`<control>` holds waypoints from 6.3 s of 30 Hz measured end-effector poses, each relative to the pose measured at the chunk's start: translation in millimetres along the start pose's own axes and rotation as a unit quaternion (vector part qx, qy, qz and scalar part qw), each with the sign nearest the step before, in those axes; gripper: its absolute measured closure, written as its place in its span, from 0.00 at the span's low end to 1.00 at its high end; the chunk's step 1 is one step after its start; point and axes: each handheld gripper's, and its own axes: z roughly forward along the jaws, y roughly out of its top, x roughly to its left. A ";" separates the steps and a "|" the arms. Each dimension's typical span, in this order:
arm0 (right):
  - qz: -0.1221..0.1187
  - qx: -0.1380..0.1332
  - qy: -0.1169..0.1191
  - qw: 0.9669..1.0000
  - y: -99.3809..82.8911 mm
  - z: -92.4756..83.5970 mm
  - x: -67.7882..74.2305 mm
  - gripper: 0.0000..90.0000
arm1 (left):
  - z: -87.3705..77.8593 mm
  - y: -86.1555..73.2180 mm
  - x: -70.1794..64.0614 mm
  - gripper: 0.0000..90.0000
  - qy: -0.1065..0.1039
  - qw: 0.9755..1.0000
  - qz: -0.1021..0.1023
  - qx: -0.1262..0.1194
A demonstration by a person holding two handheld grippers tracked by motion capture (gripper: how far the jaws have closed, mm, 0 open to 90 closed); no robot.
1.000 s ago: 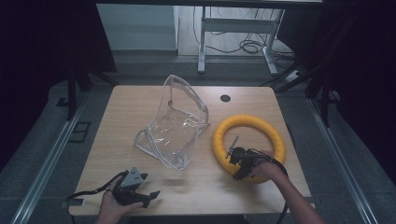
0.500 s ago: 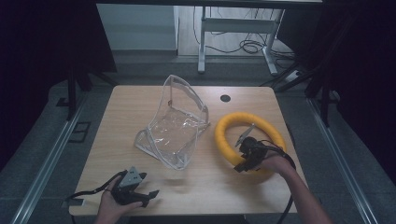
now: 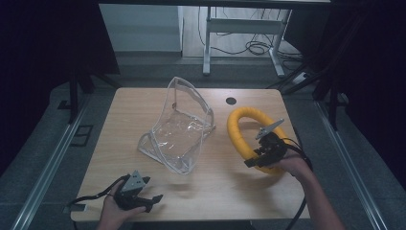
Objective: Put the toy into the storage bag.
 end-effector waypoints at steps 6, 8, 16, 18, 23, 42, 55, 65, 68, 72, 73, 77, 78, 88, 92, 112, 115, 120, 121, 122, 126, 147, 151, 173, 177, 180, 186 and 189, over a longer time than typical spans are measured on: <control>0.006 -0.034 -0.002 0.999 -0.8 -14.7 -2.2 0.58 | -0.9 0.3 0.3 0.22 0.000 1.000 -0.001 -0.001; 0.010 -0.047 -0.003 0.999 -0.8 -20.0 -1.1 0.58 | -0.7 0.4 0.4 0.22 0.000 1.000 -0.002 -0.003; 0.010 -0.108 -0.003 0.994 -2.3 -39.6 -0.3 0.58 | -2.1 0.8 0.9 0.22 0.002 1.000 -0.003 -0.005; 0.012 -0.124 -0.002 0.992 -3.1 -44.1 -0.1 0.58 | -1.8 0.8 0.7 0.22 0.002 1.000 -0.003 -0.005; 0.015 -0.150 0.002 0.989 -3.5 -51.7 1.0 0.58 | -2.0 0.8 0.7 0.22 0.002 1.000 -0.003 -0.005; 0.016 -0.254 0.017 0.967 -1.7 -60.8 11.2 0.57 | -0.1 0.6 0.8 0.22 0.002 1.000 -0.002 -0.002; 0.023 -0.300 0.026 0.953 1.6 -58.5 17.8 0.57 | 0.1 0.3 0.4 0.22 0.002 1.000 -0.002 -0.001; 0.030 -0.330 0.029 0.943 4.5 -58.5 19.7 0.57 | -0.1 0.1 0.4 0.22 0.003 1.000 -0.001 -0.002; 0.035 -0.339 0.030 0.940 5.4 -58.0 21.0 0.57 | -1.8 0.3 0.6 0.22 0.005 1.000 -0.001 -0.003; 0.034 -0.348 0.029 0.937 7.6 -56.9 23.0 0.57 | -1.4 0.2 0.4 0.22 0.004 1.000 -0.002 -0.004; 0.034 -0.348 0.029 0.937 8.0 -56.8 23.5 0.57 | -1.2 0.2 0.3 0.22 0.004 1.000 -0.002 -0.003; 0.036 -0.355 0.030 0.934 10.2 -55.7 26.0 0.57 | -1.1 0.1 0.4 0.22 0.004 1.000 -0.001 -0.002; 0.036 -0.358 0.030 0.933 10.6 -55.4 26.5 0.57 | -1.1 0.1 0.4 0.22 0.004 1.000 -0.001 -0.002; 0.034 -0.373 0.033 0.927 16.1 -53.2 32.5 0.57 | -1.0 0.0 0.3 0.22 0.004 1.000 -0.001 -0.002; 0.031 -0.378 0.035 0.925 18.6 -52.9 34.9 0.57 | -0.5 -0.1 0.2 0.22 0.003 1.000 0.000 -0.001; 0.026 -0.415 0.039 0.909 29.4 -60.2 44.6 0.57 | 0.1 0.0 0.0 0.22 0.002 1.000 -0.001 -0.001; 0.026 -0.419 0.043 0.907 31.6 -59.9 45.8 0.57 | 0.3 0.0 0.1 0.22 0.003 1.000 -0.001 0.000; 0.031 -0.429 0.047 0.902 38.2 -59.8 49.0 0.57 | 0.6 0.0 0.1 0.22 0.003 1.000 -0.001 0.000; 0.031 -0.429 0.047 0.902 38.2 -59.8 49.0 0.57 | 0.6 -0.1 0.0 0.22 0.003 1.000 -0.001 0.000; 0.029 -0.430 0.046 0.901 39.4 -59.8 49.3 0.57 | 0.7 -0.1 0.0 0.22 0.003 1.000 -0.001 0.000; 0.029 -0.439 0.045 0.897 44.4 -59.1 51.4 0.57 | 0.6 -0.2 0.2 0.22 0.004 1.000 0.000 0.000; 0.011 -0.470 0.054 0.881 75.2 -65.3 69.6 0.56 | 0.8 -0.1 0.6 0.22 0.004 1.000 0.002 0.000; 0.005 -0.474 0.054 0.879 80.7 -68.2 72.5 0.56 | 0.8 -0.1 0.4 0.22 0.003 1.000 0.002 0.001; -0.021 -0.499 0.057 0.865 106.1 -82.9 91.1 0.56 | 1.1 -0.6 0.2 0.22 0.004 1.000 0.006 0.001; -0.032 -0.498 0.063 0.864 111.5 -82.8 98.1 0.56 | 0.8 -0.6 -0.1 0.22 0.004 1.000 0.005 0.001; -0.038 -0.499 0.069 0.863 115.1 -81.1 101.2 0.56 | 0.8 -0.8 -0.1 0.22 0.004 1.000 0.005 0.001; -0.041 -0.500 0.080 0.861 121.4 -77.8 104.2 0.56 | 1.0 -1.0 0.1 0.22 0.003 1.000 0.008 0.003; -0.046 -0.499 0.083 0.861 126.0 -76.2 107.5 0.56 | 1.1 -1.0 -0.1 0.22 0.003 1.000 0.008 0.003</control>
